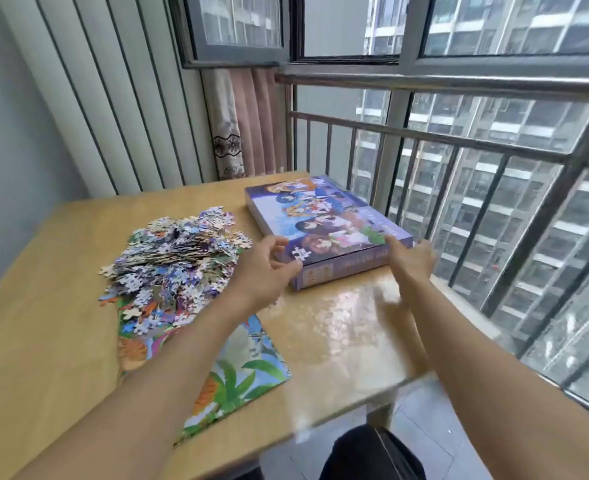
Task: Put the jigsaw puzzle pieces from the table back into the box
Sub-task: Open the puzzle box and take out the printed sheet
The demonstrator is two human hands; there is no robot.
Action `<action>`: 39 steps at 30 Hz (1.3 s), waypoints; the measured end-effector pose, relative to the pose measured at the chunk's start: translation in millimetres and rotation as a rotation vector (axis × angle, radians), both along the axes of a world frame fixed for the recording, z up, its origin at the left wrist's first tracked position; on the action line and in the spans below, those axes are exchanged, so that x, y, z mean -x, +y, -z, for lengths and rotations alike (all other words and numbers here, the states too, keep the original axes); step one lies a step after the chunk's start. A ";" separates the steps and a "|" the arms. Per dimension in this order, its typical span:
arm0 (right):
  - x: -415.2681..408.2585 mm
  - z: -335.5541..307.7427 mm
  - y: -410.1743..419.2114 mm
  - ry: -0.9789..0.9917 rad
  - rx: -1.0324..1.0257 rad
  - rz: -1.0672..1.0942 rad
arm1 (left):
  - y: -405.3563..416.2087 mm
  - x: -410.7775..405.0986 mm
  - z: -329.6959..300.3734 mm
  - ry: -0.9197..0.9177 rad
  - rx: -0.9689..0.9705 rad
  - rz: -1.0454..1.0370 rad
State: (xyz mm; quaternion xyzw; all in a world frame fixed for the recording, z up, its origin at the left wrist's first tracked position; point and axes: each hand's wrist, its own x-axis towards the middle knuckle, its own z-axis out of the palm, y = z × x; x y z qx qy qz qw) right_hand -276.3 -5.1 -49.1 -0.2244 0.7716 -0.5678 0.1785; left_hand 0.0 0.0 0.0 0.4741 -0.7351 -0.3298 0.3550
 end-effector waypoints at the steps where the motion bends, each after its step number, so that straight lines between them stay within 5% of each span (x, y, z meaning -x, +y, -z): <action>1: -1.1 0.7 -2.2 0.034 0.040 0.023 | 1.7 3.5 2.4 0.001 0.016 -0.009; 6: 2.8 12.3 -33.1 0.220 0.130 0.086 | -8.5 18.7 27.0 0.078 0.225 0.003; 9: 4.2 18.5 -34.9 0.280 0.124 0.060 | -17.2 20.9 20.9 -0.042 0.341 -0.011; 13: 5.8 35.0 -47.3 0.320 0.069 0.072 | -49.1 23.4 20.1 -0.029 0.319 -0.112; 16: 2.7 27.7 -48.0 0.293 0.019 0.061 | -61.8 15.8 21.5 -0.206 0.373 -0.184; 20: -2.0 18.8 -49.3 0.213 0.062 0.071 | -74.0 6.5 21.0 -0.354 0.190 -0.087; 26: -22.0 3.6 -43.4 -0.055 0.107 0.040 | -68.3 -2.2 24.9 -0.124 0.002 -0.056; 31: -27.6 -76.2 -50.4 -0.106 0.420 -0.017 | -85.7 -6.0 -10.6 0.015 0.271 -0.097; 36: -18.4 -145.6 -39.6 0.162 0.329 -0.060 | -115.4 -2.3 -73.3 0.181 0.401 -0.044; 39: -17.3 -161.3 -16.8 0.626 0.192 -0.074 | -122.8 -0.3 -96.6 0.183 0.382 0.038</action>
